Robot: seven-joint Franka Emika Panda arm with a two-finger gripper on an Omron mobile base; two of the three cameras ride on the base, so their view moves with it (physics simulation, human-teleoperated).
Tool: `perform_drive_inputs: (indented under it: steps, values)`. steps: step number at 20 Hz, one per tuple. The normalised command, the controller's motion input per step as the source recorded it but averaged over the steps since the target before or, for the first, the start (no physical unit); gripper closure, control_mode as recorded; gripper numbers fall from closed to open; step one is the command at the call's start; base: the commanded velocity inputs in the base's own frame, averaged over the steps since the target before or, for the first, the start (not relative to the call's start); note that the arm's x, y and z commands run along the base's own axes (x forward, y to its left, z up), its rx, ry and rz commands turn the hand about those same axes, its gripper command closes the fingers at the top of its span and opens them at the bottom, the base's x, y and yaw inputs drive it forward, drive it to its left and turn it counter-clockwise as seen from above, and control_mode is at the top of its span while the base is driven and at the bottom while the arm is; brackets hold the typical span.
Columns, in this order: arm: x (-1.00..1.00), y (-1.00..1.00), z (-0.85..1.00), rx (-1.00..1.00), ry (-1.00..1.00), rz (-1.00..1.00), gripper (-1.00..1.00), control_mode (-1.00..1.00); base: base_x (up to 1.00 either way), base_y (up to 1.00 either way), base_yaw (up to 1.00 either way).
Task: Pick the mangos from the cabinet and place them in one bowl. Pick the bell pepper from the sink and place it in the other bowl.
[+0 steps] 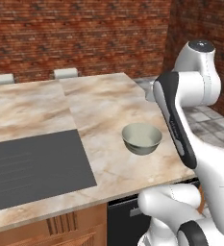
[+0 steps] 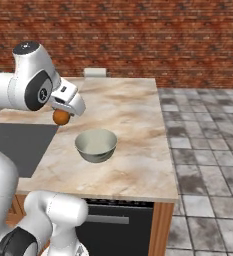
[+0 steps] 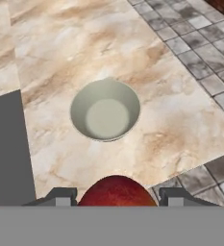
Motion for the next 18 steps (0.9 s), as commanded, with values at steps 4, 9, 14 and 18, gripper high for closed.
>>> perform_drive_inputs:
  steps: [4, 9, 14, 18]
  values:
    - [0.58, 0.00, -0.36, 0.00, 0.08, 0.00, 1.00, -1.00, 0.00, 0.00, 0.00]
    - [0.64, 0.00, -0.51, 0.00, 0.07, 0.01, 1.00, -1.00, 0.00, 0.00, 0.00]
    - [0.55, 0.00, -0.64, -0.03, 0.03, 0.01, 1.00, -1.00, 0.00, 0.00, 0.00]
    - [0.50, 0.00, -0.63, -0.03, -0.01, 0.01, 1.00, -1.00, 0.00, 0.00, 0.00]
